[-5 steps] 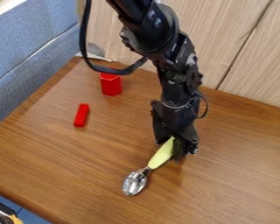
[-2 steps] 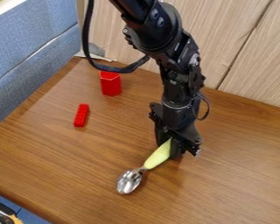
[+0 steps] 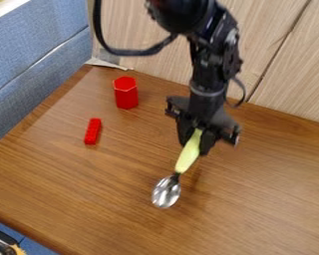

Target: Grab the yellow and put it on the top side of the table

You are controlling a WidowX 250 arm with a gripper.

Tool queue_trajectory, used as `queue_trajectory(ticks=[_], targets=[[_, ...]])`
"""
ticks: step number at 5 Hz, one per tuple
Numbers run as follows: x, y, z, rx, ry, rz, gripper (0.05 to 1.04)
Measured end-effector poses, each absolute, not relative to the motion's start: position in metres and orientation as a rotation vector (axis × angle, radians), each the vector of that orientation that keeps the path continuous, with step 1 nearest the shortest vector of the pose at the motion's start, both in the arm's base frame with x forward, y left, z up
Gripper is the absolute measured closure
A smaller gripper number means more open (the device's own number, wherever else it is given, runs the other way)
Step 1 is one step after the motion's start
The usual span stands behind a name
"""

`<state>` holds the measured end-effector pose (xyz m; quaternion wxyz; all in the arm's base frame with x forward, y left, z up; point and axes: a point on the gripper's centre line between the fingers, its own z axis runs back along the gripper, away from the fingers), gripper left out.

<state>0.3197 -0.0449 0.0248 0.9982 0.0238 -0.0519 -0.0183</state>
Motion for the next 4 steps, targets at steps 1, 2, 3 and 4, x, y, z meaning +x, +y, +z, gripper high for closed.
queue_trajectory(ticks=[1, 2, 3, 4], targets=[[0.329, -0.039, 0.037, 0.05, -0.136, 0.209, 0.676], [0.345, -0.034, 0.047, 0.012, -0.201, 0.468, 0.676], [0.361, -0.033, 0.05, -0.032, -0.263, 0.715, 0.676], [0.381, -0.029, 0.049, -0.05, -0.318, 0.928, 0.676]])
